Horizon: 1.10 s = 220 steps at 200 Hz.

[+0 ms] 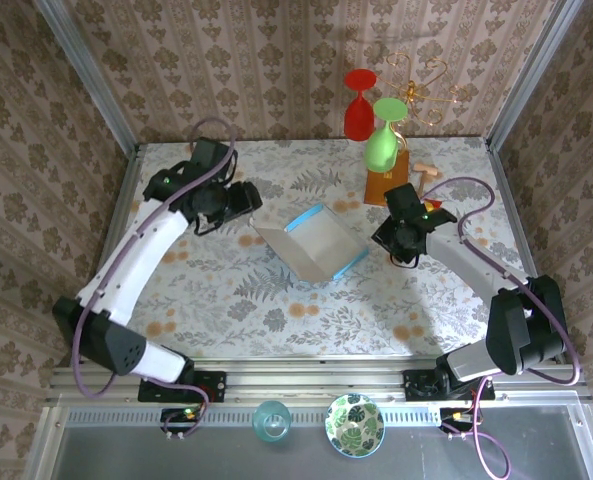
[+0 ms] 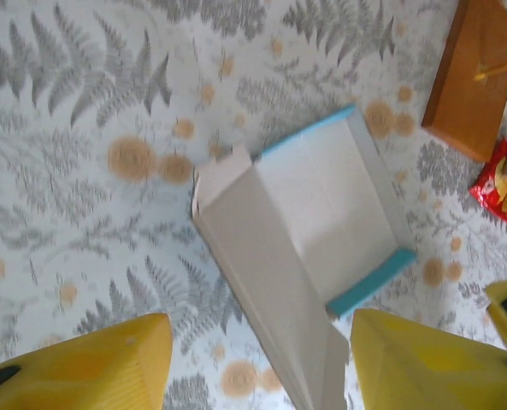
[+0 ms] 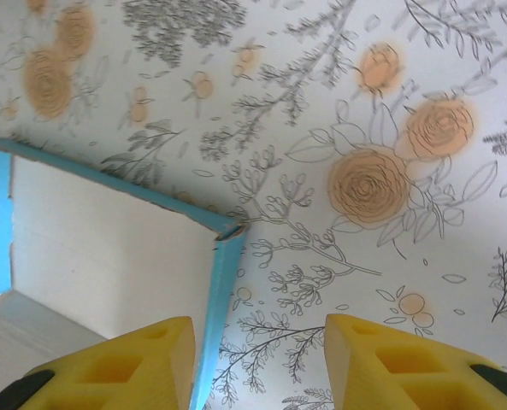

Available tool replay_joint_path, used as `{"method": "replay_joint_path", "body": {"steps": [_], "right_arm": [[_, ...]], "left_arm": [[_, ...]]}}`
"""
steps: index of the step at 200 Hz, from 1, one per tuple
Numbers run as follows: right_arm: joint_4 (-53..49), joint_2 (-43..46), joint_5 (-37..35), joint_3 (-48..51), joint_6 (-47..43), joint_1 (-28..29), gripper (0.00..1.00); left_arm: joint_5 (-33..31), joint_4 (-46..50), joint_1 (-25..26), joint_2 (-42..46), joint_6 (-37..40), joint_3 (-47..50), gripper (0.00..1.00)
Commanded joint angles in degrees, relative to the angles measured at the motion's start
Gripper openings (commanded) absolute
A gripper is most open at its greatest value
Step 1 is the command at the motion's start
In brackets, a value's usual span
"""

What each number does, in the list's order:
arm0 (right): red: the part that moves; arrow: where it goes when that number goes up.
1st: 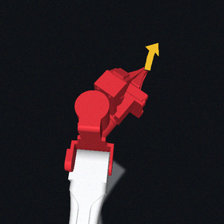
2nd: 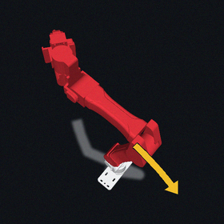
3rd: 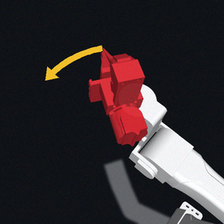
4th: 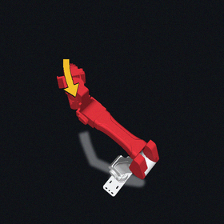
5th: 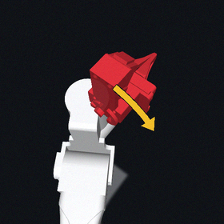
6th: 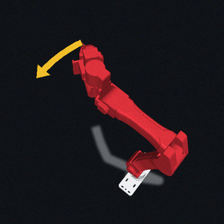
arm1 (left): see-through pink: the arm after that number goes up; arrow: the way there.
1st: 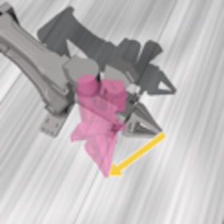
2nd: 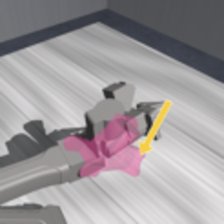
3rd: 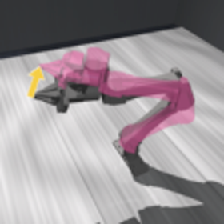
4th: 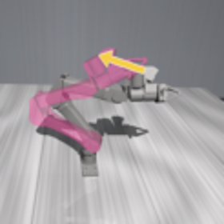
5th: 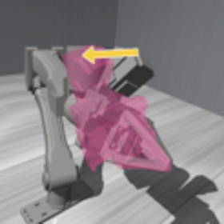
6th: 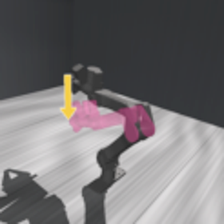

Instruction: Fold the paper box

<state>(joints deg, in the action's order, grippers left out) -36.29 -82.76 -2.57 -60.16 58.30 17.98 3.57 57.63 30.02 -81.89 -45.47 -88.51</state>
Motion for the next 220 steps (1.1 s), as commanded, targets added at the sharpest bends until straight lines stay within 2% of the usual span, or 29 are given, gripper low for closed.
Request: {"method": "replay_joint_path", "body": {"steps": [1, 34, 60, 104, 127, 156, 174, 220], "right_arm": [[-4.0, 1.2, -1.2, -2.9, -7.1, -0.1, 0.45], [-4.8, 1.5, -1.0, -4.8, -9.4, -0.1, 0.45], [-4.6, 1.8, -0.9, -4.8, -9.7, 0.3, 0.45], [-3.7, 2.6, -0.8, -3.0, -8.9, 0.6, 0.44], [-2.9, 2.6, -0.7, -1.8, -8.5, 0.6, 0.43], [-2.2, 2.6, -0.2, -1.0, -8.0, 0.7, 0.43], [-1.9, 2.6, -0.2, -0.7, -7.8, 0.7, 0.42], [-1.2, 2.6, 0.3, -1.2, -7.6, 0.7, 0.41]], "left_arm": [[2.0, 1.4, 3.4, 0.1, -8.2, 3.7, 0.59], [1.1, 0.9, 5.9, -0.6, -13.1, 6.9, 0.62], [0.3, -1.6, 6.7, -3.7, -13.7, 6.3, 0.52], [-3.6, 3.3, 8.4, -10.9, -11.8, 1.7, 0.40], [-4.7, 3.5, 8.5, -12.7, -11.4, 0.5, 0.37], [-6.7, 5.4, 9.0, -15.6, -10.1, -2.5, 0.22], [-7.7, 6.0, 9.1, -16.1, -9.3, -2.6, 0.00], [-13.8, 9.9, 8.4, -18.5, -3.2, -8.0, 0.00]]}}
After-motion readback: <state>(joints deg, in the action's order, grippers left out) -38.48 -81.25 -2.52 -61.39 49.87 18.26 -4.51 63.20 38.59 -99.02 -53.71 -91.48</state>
